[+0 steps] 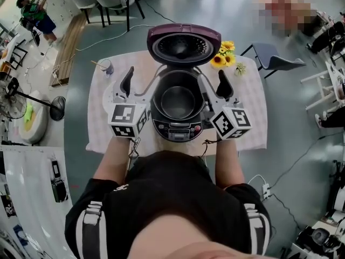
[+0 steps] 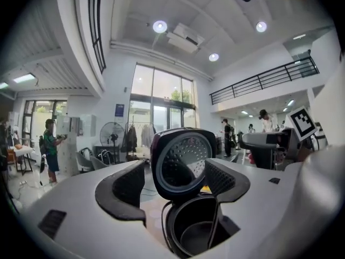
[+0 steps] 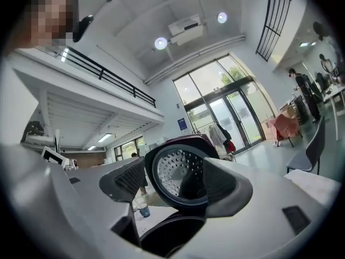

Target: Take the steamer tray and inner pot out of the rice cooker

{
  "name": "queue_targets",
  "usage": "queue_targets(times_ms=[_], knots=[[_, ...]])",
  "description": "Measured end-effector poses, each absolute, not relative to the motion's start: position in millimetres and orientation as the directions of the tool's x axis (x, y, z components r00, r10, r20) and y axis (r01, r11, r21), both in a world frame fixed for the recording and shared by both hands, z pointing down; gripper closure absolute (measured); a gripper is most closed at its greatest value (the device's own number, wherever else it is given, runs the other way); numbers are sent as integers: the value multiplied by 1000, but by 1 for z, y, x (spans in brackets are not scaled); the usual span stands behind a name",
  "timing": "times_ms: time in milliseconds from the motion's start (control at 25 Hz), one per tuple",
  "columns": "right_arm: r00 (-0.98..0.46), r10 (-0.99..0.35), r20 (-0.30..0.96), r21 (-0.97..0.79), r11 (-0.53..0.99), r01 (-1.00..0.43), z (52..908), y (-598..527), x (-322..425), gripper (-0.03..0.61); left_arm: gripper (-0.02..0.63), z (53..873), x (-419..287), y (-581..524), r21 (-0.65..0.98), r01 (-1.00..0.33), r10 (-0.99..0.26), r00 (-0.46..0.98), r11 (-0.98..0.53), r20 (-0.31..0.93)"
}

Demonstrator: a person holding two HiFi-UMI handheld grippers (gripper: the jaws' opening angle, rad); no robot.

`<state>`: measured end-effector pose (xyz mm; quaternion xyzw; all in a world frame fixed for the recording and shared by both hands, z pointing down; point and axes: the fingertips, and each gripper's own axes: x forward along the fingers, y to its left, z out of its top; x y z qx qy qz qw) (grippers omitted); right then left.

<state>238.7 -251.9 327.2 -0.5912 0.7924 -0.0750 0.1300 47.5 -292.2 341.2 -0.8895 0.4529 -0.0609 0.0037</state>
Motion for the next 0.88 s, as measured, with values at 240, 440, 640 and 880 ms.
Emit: queue_targets(times_ms=[240, 440, 640, 880], knots=[[-281, -958, -50, -336, 282, -899, 345, -253, 252, 252, 275, 364, 34, -301, 79, -792, -772, 608, -605, 184], [-360, -932, 35, -516, 291, -805, 377, -254, 264, 253, 275, 395, 23, -309, 441, -702, -694, 687, -559, 214], [-397, -902, 169, -704, 172, -689, 425, -253, 284, 255, 276, 420, 16, -312, 667, -589, -632, 742, -456, 223], [-513, -814, 273, -839, 59, -541, 492, -250, 296, 256, 281, 474, 20, -298, 806, -501, -495, 812, -315, 311]])
